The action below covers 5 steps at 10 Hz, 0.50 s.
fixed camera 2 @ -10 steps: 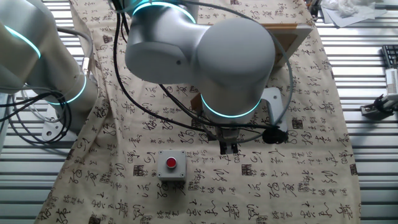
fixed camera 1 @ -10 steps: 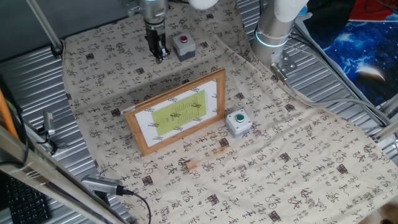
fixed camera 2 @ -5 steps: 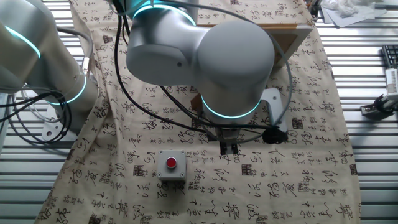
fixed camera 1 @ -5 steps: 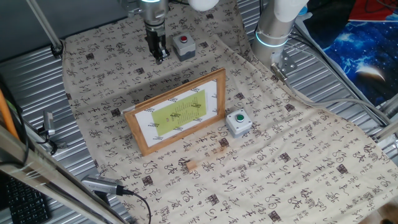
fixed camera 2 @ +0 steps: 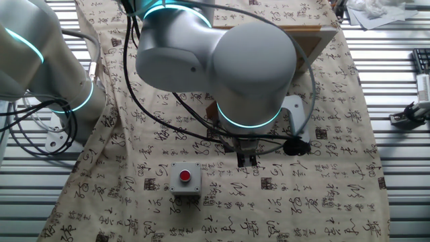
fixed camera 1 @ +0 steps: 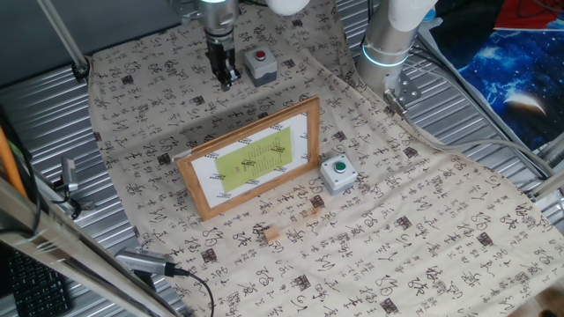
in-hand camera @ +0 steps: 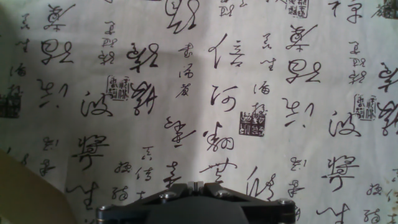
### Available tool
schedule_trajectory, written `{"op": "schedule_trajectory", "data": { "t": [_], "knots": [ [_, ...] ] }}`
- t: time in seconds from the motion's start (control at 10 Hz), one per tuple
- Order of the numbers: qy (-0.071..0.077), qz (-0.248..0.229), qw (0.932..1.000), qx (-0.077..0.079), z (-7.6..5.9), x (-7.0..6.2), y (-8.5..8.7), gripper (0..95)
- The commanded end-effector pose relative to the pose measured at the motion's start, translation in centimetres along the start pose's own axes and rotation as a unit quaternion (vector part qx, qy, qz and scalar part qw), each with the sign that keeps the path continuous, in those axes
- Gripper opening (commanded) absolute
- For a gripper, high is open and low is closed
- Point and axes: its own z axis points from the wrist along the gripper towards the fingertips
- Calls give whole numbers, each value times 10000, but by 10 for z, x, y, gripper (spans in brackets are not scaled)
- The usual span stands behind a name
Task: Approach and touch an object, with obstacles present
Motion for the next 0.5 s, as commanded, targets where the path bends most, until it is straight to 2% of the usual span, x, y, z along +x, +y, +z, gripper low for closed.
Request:
{"op": "schedule_trajectory", "data": {
  "t": [0.1,0.5],
  "knots": [
    [-33,-36,10000,0,5,-8,-1,0],
    [-17,-108,9999,-12,15,-48,0,0]
  ]
}}
